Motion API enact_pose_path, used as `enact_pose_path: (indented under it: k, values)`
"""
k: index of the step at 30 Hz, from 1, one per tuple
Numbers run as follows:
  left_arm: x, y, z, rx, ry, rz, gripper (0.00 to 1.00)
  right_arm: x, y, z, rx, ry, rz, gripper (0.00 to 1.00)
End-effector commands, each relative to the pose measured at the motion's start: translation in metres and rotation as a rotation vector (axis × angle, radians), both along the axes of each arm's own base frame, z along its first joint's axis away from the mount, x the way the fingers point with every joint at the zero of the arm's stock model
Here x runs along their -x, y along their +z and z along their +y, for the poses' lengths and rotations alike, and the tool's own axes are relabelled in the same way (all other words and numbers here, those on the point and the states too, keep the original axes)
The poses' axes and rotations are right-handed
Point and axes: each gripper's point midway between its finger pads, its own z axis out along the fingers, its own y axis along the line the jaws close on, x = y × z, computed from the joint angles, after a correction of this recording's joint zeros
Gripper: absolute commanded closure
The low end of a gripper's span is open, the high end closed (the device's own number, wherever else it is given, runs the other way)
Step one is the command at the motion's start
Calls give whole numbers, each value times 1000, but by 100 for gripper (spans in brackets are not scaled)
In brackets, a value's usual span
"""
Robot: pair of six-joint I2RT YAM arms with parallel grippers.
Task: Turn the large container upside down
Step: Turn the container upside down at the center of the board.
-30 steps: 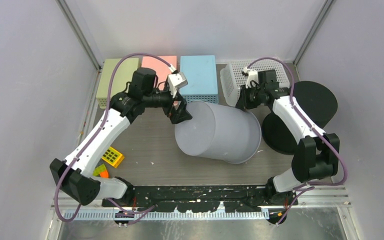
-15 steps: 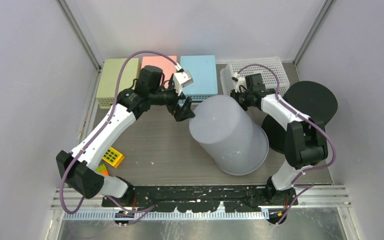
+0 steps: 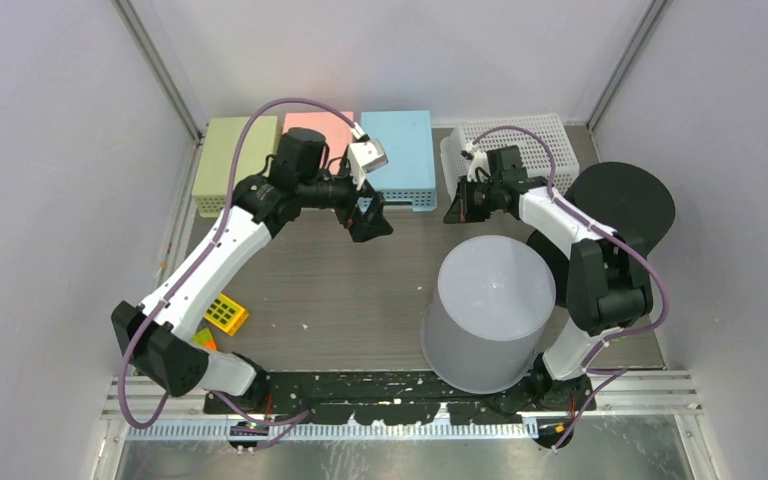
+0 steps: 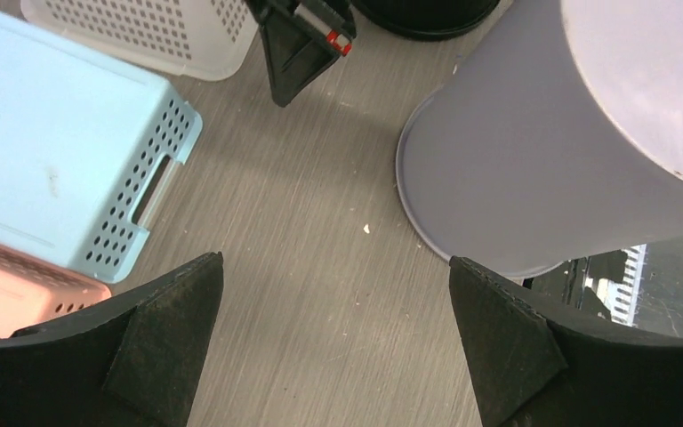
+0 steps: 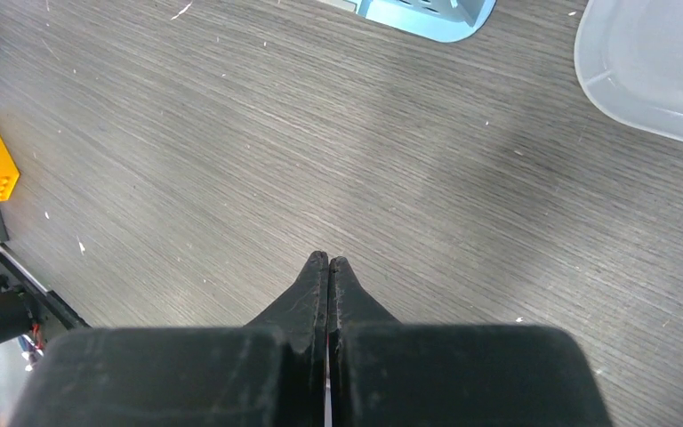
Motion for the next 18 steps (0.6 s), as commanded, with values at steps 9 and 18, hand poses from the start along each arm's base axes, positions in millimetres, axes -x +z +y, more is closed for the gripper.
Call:
enact_pose_path:
  k: [9,18]
  values:
    - [69,53,-12,108,-355,-89,0,-39,34,2,-7,-95,-116,98]
    - [104,23,-5,-4,-524,-154,0,-85,31,61,-15,-137,-121,93]
